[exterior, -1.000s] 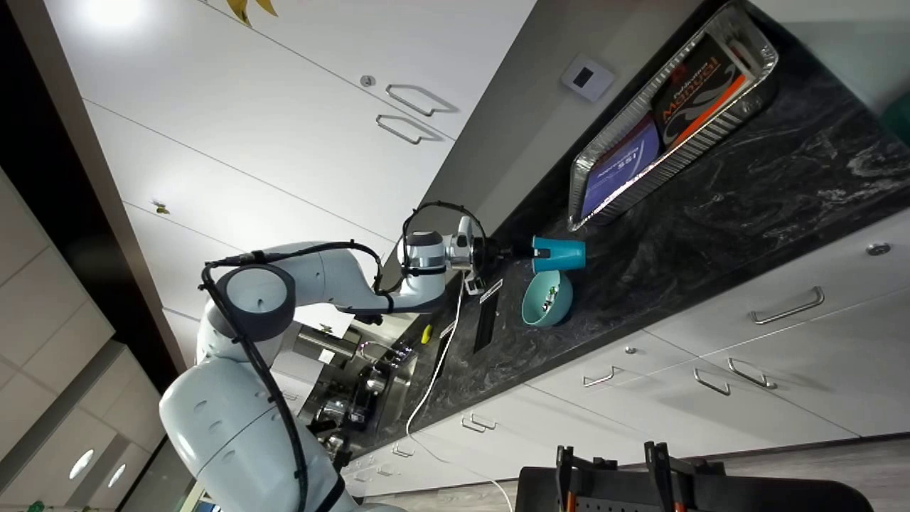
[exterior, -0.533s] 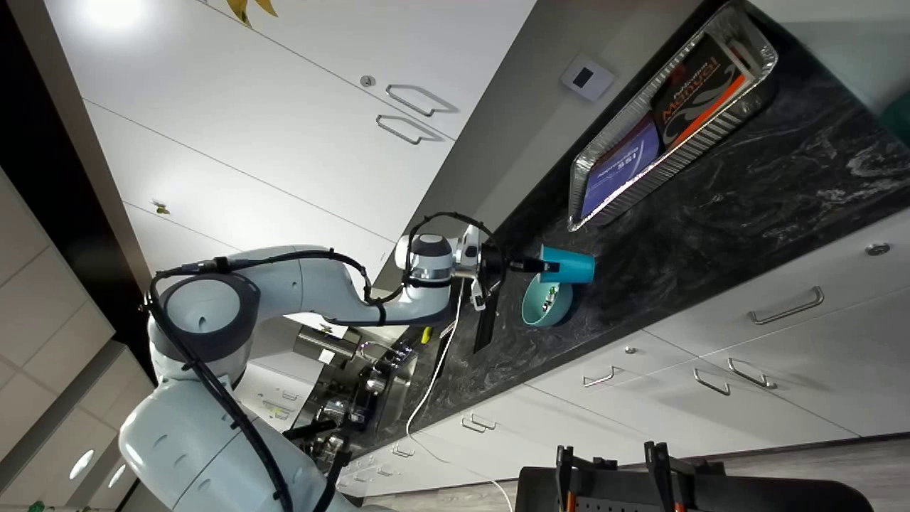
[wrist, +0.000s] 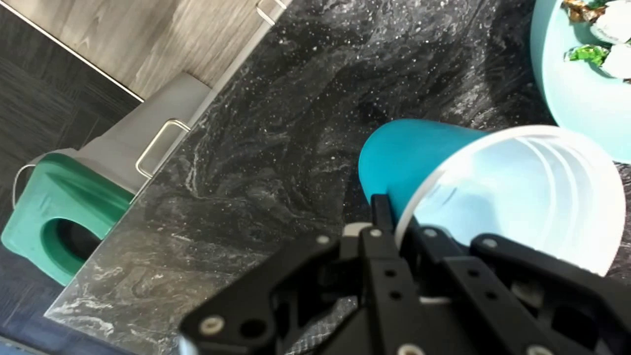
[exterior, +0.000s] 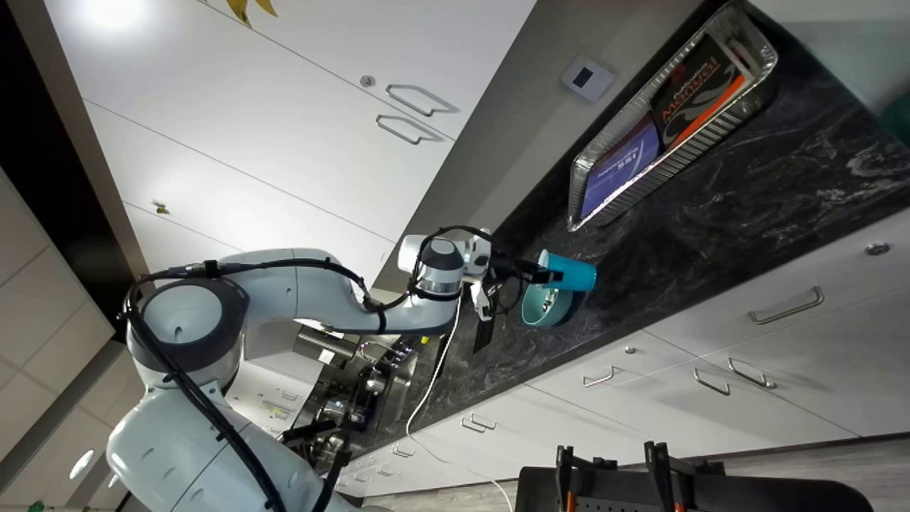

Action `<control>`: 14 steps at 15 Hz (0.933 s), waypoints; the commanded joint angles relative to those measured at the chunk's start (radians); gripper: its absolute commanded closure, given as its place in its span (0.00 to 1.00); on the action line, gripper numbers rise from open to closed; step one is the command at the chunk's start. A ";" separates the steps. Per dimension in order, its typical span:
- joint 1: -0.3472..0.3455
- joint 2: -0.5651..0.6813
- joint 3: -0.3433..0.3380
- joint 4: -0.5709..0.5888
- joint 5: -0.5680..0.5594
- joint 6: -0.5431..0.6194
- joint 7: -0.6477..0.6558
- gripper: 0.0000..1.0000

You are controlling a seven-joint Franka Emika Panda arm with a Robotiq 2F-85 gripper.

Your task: Pour the candy out of the light blue cup and into the green bowl

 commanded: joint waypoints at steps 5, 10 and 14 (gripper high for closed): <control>0.012 0.004 -0.022 -0.021 0.116 0.060 -0.036 0.99; 0.019 0.036 -0.027 -0.002 0.160 0.064 -0.048 0.99; 0.030 0.065 -0.034 0.014 0.176 0.062 -0.050 0.99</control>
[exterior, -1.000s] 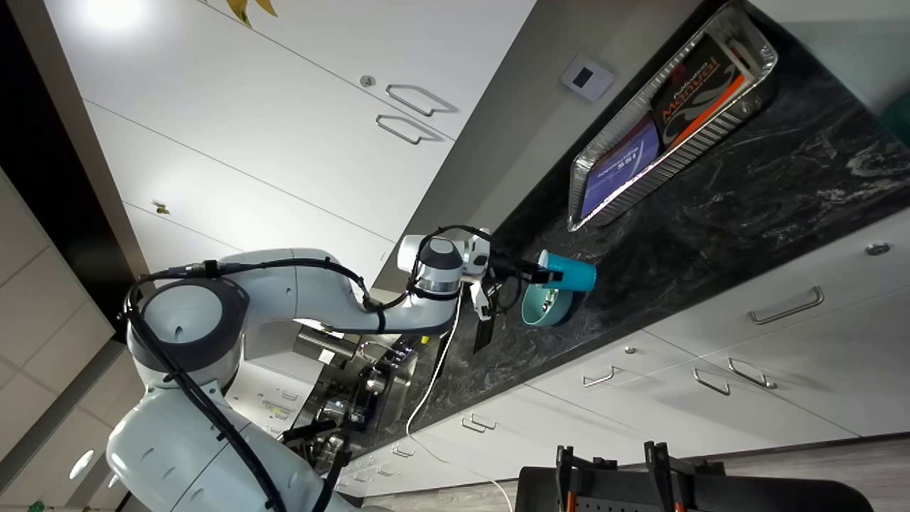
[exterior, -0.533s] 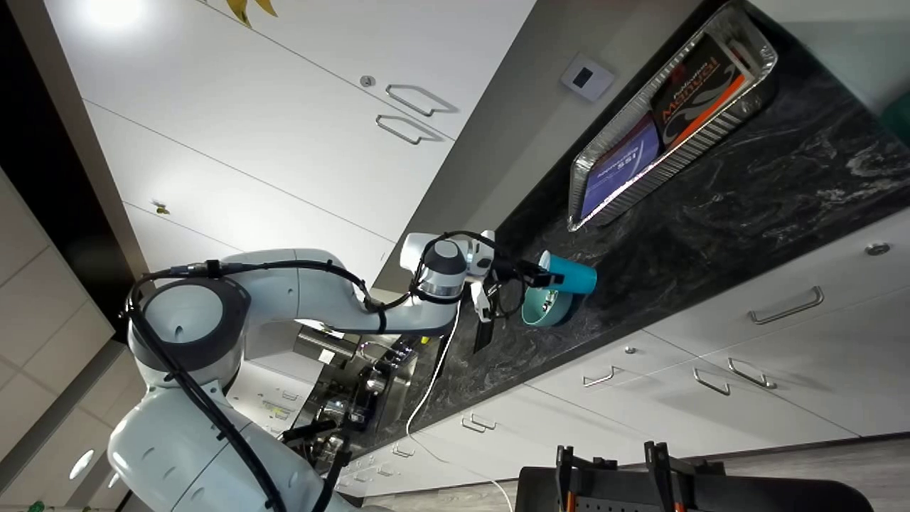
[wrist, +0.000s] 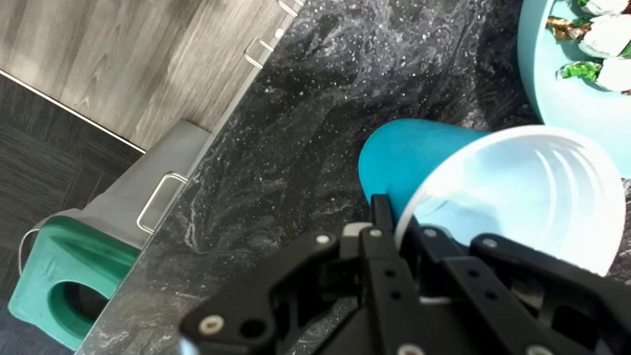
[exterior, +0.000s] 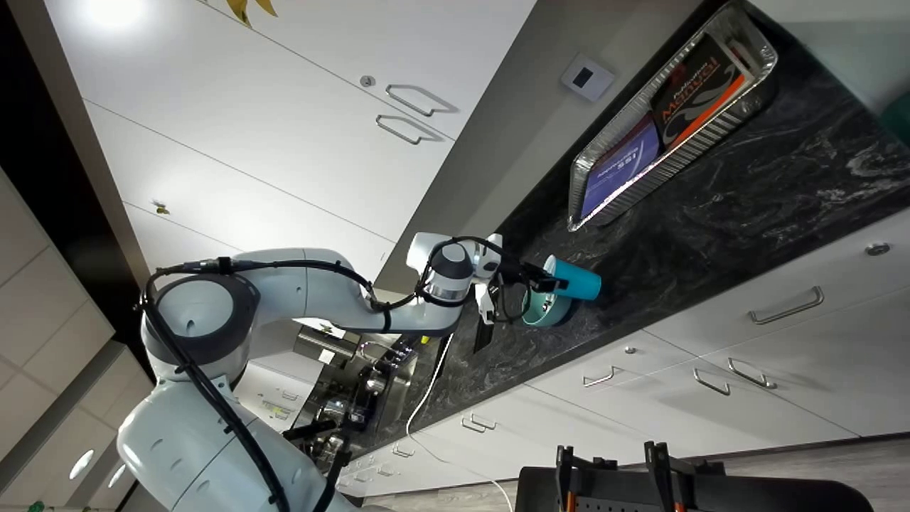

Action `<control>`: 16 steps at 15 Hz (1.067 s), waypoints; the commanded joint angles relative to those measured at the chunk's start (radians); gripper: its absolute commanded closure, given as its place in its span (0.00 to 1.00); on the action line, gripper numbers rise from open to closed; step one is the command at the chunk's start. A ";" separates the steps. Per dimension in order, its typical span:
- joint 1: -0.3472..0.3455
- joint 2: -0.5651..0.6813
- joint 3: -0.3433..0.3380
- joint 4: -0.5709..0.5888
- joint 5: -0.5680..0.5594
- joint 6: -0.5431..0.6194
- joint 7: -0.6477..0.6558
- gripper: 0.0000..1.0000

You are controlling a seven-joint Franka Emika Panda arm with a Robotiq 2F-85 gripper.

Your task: Pour the candy out of the light blue cup and into the green bowl

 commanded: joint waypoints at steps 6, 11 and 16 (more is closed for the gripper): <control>0.066 0.041 -0.061 0.037 0.009 0.006 -0.007 0.63; 0.131 -0.018 -0.121 0.005 -0.059 -0.005 0.049 0.24; 0.166 -0.084 -0.147 -0.019 -0.176 -0.025 0.139 0.00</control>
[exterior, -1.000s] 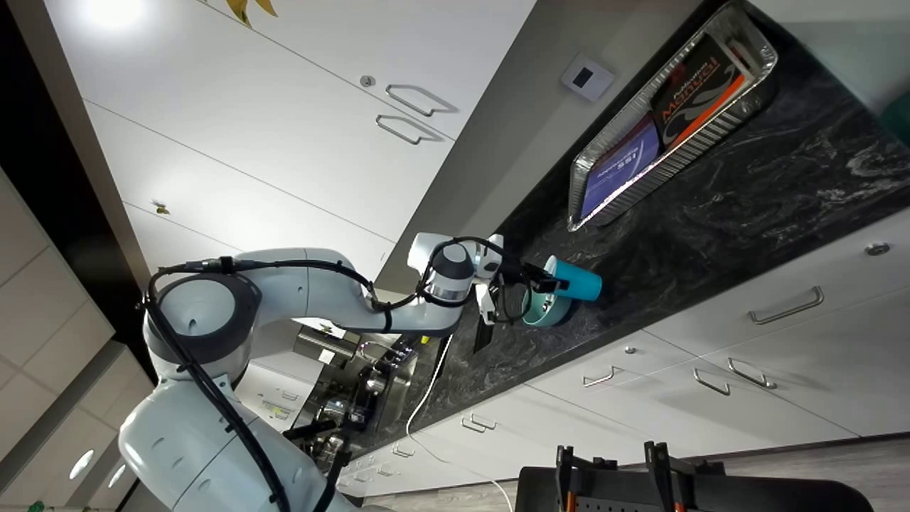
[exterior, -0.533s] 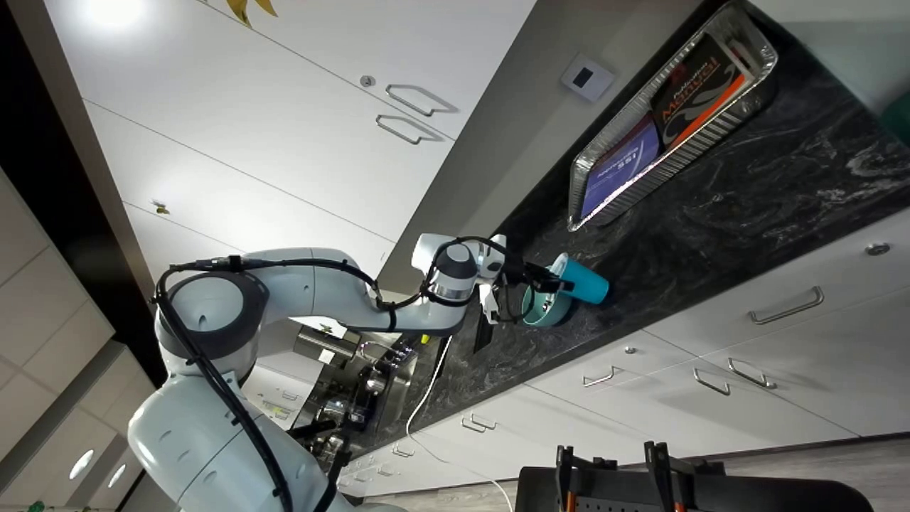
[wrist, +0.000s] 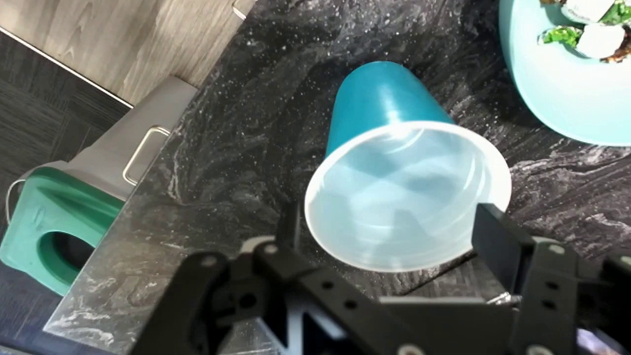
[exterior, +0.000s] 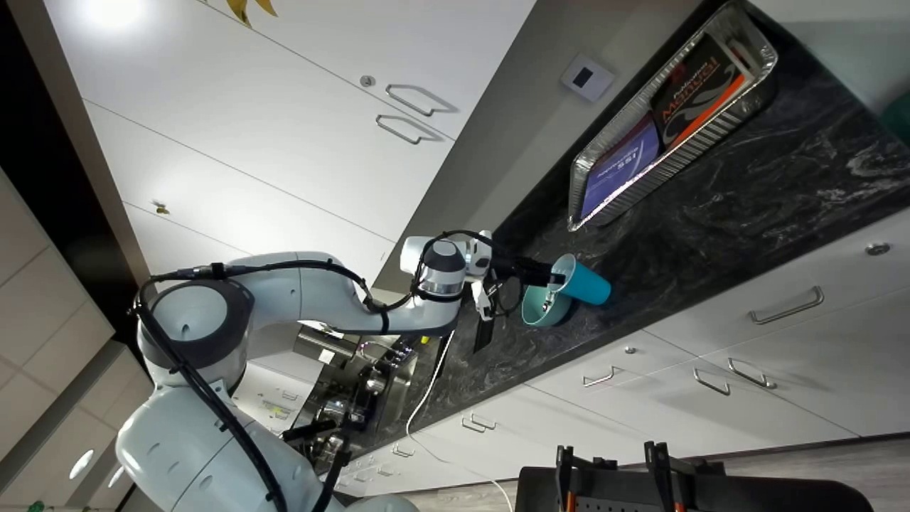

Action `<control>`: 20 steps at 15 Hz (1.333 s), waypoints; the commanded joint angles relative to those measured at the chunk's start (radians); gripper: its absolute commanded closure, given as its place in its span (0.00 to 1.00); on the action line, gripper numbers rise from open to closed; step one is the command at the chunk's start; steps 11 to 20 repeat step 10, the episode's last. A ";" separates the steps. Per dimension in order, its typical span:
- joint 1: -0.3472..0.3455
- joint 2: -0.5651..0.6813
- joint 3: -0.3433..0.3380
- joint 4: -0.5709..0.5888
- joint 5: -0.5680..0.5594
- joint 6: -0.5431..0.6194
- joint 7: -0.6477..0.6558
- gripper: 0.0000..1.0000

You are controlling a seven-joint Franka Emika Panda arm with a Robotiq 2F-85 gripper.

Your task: Pour the candy out of the light blue cup and into the green bowl

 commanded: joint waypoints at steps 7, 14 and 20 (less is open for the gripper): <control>0.047 -0.166 -0.008 -0.081 -0.203 -0.081 0.162 0.00; -0.023 -0.130 0.060 -0.054 -0.191 -0.061 0.134 0.00; -0.023 -0.130 0.060 -0.054 -0.191 -0.061 0.134 0.00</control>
